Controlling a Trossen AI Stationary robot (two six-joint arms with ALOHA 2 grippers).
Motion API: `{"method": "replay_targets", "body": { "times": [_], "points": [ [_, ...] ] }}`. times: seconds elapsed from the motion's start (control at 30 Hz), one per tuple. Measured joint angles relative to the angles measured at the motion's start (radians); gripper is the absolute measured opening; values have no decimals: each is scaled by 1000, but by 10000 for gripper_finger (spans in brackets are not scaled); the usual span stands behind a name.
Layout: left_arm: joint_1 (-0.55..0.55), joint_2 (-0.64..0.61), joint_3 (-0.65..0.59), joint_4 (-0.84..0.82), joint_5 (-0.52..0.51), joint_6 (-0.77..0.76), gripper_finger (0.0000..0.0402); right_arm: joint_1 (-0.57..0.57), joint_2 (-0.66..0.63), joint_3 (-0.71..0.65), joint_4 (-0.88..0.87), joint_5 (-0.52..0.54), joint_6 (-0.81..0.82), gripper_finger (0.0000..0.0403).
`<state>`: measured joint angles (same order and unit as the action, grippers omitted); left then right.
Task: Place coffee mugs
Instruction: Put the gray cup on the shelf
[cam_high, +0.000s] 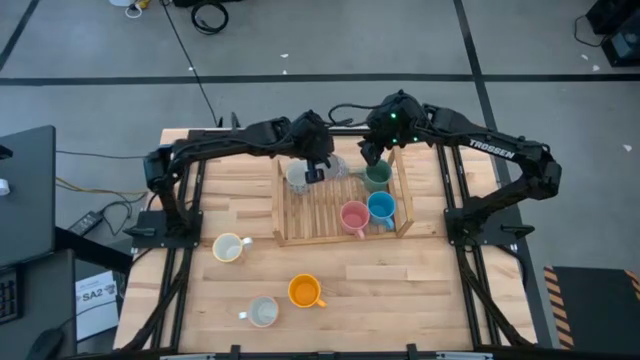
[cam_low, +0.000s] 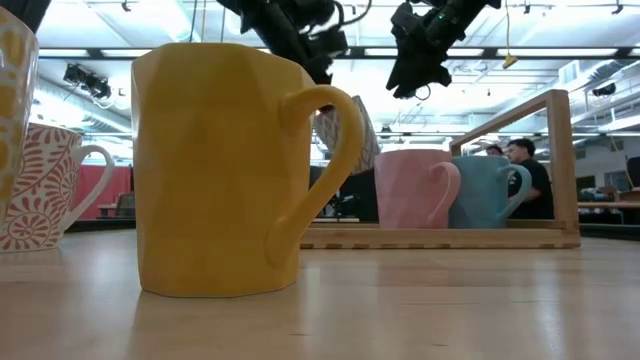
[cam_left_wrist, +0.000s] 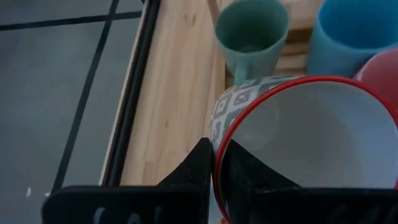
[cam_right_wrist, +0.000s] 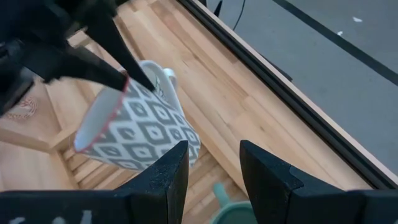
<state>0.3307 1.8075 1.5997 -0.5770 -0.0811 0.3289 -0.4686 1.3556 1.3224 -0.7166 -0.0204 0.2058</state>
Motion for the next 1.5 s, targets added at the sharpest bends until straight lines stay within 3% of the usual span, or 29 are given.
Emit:
{"method": "replay_targets", "body": {
  "times": [0.43, 0.83, 1.5],
  "points": [
    [23, 93, 0, -69, 0, 61, 27, 0, 0, 0, 1, 0, 0, 150],
    [57, 93, 0, -159, 1, 59, 27, 0, 1, 0, 1, 0, 0, 150],
    [58, 107, 0, -167, 5, 81, 38, 1, 1, 0, 1, 0, 0, 150]
  ]
}}
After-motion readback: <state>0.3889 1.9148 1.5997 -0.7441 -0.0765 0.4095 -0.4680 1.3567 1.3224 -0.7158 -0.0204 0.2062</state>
